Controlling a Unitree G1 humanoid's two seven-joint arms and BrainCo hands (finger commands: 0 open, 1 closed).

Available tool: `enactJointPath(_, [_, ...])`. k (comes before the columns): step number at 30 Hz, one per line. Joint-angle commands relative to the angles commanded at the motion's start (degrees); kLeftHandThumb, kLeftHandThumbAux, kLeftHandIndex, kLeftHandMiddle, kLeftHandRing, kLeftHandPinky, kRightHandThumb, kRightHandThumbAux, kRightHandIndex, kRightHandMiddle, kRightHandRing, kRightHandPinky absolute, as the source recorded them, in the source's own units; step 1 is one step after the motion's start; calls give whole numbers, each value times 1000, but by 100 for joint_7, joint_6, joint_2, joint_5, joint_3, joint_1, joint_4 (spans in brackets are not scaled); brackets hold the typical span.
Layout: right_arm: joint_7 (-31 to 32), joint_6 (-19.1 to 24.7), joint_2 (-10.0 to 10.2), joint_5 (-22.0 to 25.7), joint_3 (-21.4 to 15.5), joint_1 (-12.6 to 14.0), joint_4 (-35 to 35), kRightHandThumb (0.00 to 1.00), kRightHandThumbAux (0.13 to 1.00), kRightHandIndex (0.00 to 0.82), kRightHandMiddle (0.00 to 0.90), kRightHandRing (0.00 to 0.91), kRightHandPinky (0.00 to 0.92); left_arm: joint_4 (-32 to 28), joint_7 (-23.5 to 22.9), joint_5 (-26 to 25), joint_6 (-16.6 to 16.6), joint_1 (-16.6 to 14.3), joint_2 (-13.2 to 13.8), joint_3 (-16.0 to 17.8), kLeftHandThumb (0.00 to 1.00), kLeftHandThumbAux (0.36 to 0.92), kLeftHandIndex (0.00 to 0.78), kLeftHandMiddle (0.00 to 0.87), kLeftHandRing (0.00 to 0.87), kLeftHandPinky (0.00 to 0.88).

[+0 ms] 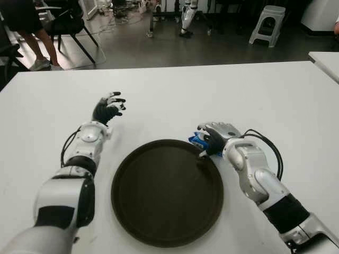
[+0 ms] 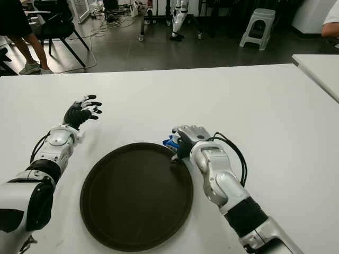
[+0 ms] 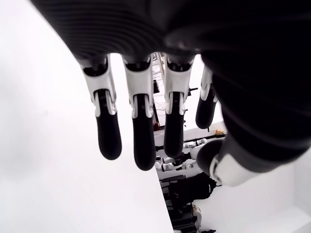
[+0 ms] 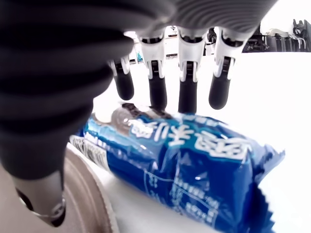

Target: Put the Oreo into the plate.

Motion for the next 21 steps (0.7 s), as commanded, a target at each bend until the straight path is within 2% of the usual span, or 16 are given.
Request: enactJointPath(21, [-29, 45, -32, -45, 46, 19, 64, 0, 704, 198, 220, 239, 234, -21, -157, -88, -10, 20, 27, 97, 233, 681, 186, 302, 351, 400])
